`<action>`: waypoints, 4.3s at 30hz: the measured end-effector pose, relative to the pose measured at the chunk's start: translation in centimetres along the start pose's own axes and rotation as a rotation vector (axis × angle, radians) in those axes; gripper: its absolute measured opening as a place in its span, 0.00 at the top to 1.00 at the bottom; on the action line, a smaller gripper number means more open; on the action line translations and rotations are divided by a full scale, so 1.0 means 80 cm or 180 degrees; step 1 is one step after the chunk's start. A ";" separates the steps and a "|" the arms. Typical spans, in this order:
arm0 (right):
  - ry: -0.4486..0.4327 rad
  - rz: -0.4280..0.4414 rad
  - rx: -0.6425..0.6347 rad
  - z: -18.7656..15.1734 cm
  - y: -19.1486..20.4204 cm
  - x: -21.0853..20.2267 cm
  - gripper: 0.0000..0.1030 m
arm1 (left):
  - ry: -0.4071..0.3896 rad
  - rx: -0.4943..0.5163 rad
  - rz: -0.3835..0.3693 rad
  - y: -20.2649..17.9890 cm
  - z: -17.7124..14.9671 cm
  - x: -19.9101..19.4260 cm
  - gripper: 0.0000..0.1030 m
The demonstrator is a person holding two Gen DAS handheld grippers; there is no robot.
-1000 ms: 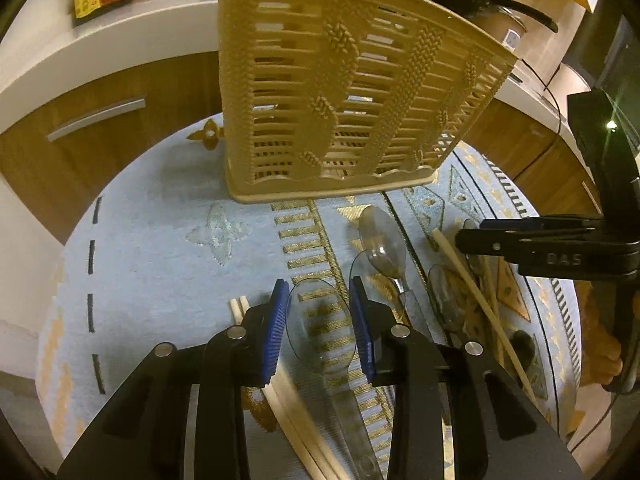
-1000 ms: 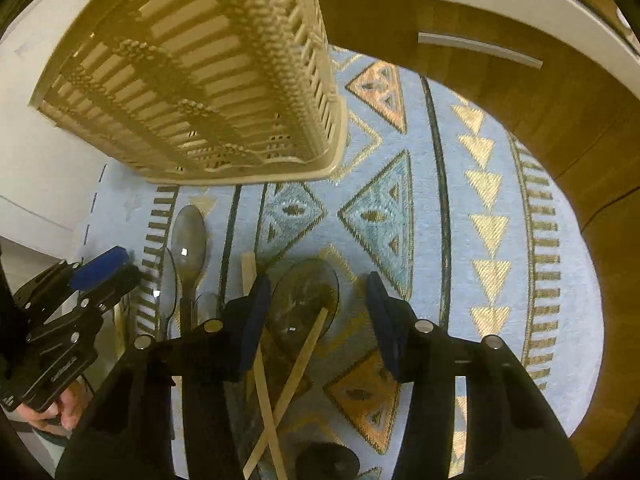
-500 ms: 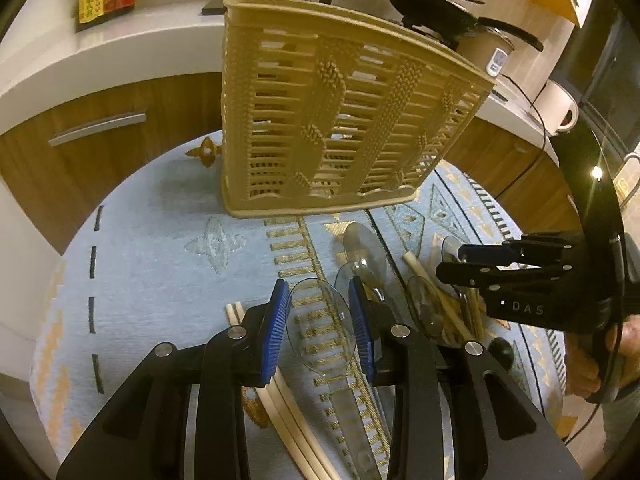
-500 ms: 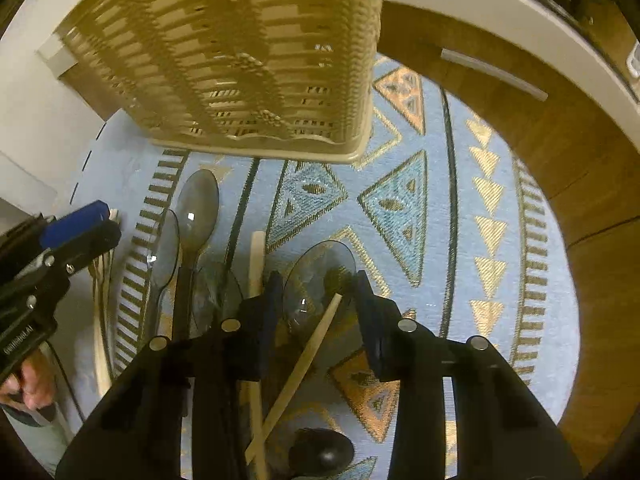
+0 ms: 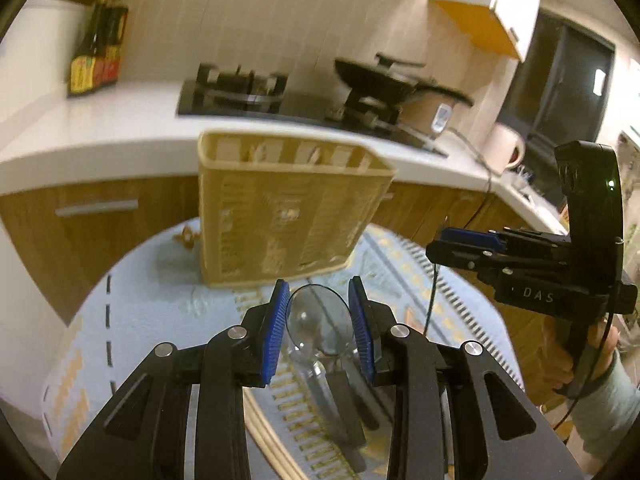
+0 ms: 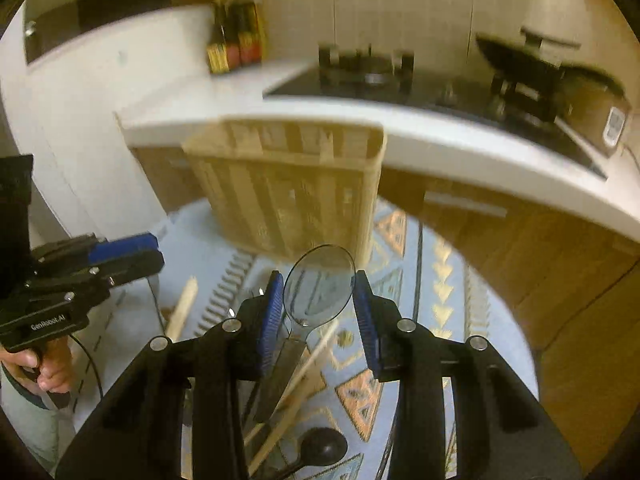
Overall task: Organize utensils
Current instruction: 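Lift the left tool's spoon over the beige basket while the right tool carries its spoon there, then open the right tool to drop its spoon in the basket while the left tool releases its spoon, then lower the left tool back to the clear spoons while the right tool returns too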
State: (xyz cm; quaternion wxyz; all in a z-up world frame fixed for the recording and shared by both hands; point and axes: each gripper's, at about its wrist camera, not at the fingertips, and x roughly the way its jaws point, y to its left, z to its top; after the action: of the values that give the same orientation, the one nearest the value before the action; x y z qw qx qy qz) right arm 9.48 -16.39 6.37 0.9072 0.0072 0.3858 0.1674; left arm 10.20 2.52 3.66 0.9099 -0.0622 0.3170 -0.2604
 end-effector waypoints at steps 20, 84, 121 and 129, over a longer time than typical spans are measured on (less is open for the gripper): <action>-0.1399 -0.0226 0.0181 0.119 -0.019 -0.078 0.69 | -0.1075 0.0185 0.0319 -0.027 0.150 -0.089 0.72; 0.0866 0.0655 0.0433 -0.034 -0.022 0.090 0.40 | 0.0992 -0.0277 0.0041 0.022 -0.012 0.073 0.53; 0.1116 0.0563 -0.0318 -0.070 0.024 0.135 0.41 | 0.1281 0.0268 0.0682 -0.005 -0.034 0.175 0.67; 0.1172 0.0451 -0.0439 -0.065 0.036 0.151 0.57 | 0.1208 0.0150 0.0589 0.013 -0.037 0.154 0.69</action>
State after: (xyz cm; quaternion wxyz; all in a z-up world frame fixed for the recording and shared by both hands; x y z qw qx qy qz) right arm 12.78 -10.55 -5.29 0.8057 -0.0585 0.5312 0.2553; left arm 17.05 -2.74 -5.69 0.8551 0.0387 0.4808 -0.1901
